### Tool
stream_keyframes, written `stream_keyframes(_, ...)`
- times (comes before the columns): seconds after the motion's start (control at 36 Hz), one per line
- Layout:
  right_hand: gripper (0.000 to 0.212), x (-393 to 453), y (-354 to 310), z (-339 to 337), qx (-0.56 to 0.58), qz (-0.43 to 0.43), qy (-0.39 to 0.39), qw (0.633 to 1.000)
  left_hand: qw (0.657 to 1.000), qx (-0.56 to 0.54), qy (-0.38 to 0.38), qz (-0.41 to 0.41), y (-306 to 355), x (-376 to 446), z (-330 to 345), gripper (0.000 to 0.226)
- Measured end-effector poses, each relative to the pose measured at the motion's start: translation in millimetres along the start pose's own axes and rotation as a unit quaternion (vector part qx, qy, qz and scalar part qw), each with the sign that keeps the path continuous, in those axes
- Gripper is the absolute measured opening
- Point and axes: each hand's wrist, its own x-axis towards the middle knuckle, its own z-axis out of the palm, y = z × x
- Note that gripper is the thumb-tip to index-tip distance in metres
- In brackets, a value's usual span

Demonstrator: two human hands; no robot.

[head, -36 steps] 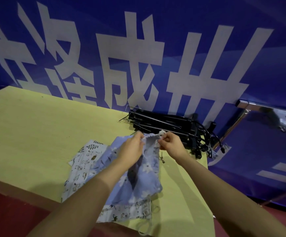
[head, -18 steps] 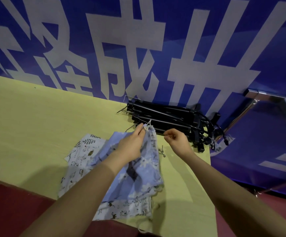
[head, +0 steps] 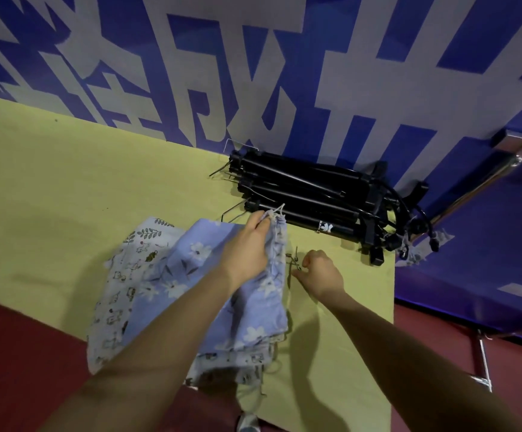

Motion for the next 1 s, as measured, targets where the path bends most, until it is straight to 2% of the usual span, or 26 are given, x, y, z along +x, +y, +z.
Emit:
stream_keyframes(0.19, 0.018, 0, 1, 2, -0.007, -0.005, -0.001, 1.000, 0.999, 0.000, -0.050, -0.001, 2, -1, -5, 0.076)
stream_keyframes(0.31, 0.015, -9, 3, -8, 0.014, -0.003, 0.012, 1.000, 0.995, 0.041, -0.090, 0.013, 3, -4, -14, 0.083)
stream_keyframes(0.39, 0.012, -18, -1, -24, 0.069, -0.018, 0.059, 0.996, 0.991, 0.073, -0.114, 0.023, 5, -6, -24, 0.085)
stream_keyframes(0.47, 0.010, -25, -10, -41, 0.131, -0.071, 0.117, 0.982, 0.988, 0.088, -0.122, 0.016, 5, -6, -33, 0.088)
stream_keyframes(0.58, 0.007, -32, -32, -61, 0.176, -0.135, 0.155, 0.963, 0.987, 0.080, -0.140, 0.006, 2, -5, -41, 0.095)
stream_keyframes(0.64, 0.008, -33, -44, -66, 0.188, -0.175, 0.146, 0.955, 0.987, 0.072, -0.144, 0.002, 0, -4, -45, 0.100)
stream_keyframes(0.72, 0.007, -35, -61, -69, 0.211, -0.201, 0.086, 0.953, 0.990, 0.042, -0.135, 0.007, -2, -5, -54, 0.101)
stream_keyframes(0.83, 0.006, -34, -77, -64, 0.163, -0.211, 0.022, 0.964, 0.994, -0.004, -0.108, 0.023, -2, -7, -69, 0.104)
stream_keyframes(0.92, 0.005, -37, -89, -63, 0.188, -0.197, 0.014, 0.962, 0.995, -0.009, -0.094, 0.041, -8, -8, -76, 0.104)
stream_keyframes(1.0, 0.004, -38, -97, -64, 0.163, -0.204, 0.042, 0.964, 0.996, -0.006, -0.084, 0.033, -13, -10, -80, 0.104)
